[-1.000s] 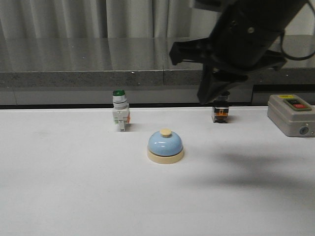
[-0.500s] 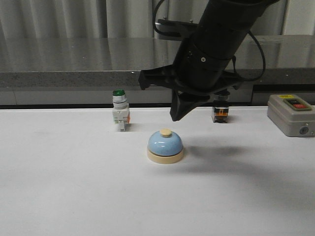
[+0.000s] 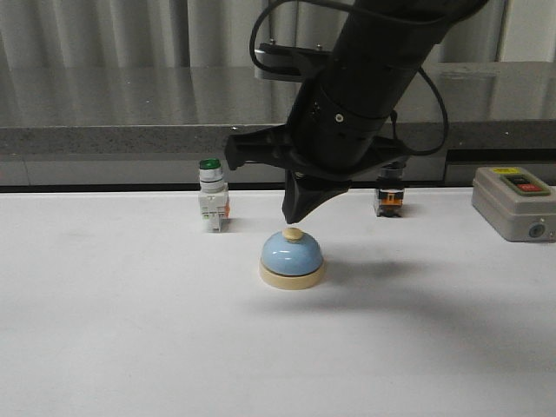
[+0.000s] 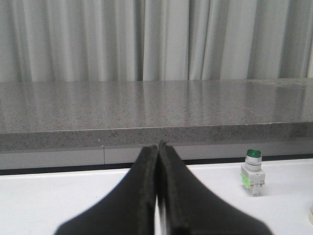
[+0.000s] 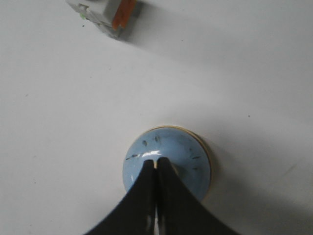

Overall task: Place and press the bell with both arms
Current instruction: 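Press down on the bell button with the right gripper tips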

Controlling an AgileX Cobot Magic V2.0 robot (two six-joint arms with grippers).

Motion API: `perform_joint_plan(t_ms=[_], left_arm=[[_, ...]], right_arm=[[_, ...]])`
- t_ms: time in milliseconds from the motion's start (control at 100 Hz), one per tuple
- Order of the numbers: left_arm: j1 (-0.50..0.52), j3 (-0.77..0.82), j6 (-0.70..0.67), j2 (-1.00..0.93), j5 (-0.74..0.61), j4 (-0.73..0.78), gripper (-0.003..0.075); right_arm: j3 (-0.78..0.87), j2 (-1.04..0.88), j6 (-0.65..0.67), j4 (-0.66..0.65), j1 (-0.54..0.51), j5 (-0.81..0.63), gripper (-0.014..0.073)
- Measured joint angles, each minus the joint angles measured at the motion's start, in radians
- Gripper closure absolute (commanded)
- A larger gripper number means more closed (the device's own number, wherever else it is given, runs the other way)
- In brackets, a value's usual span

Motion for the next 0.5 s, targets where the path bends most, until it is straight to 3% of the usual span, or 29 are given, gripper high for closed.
perform_joint_plan(t_ms=[500], left_arm=[[0.000, 0.000, 0.000, 0.000, 0.000, 0.000, 0.0741]], right_arm=[[-0.002, 0.030, 0.000, 0.002, 0.000, -0.004, 0.0658]])
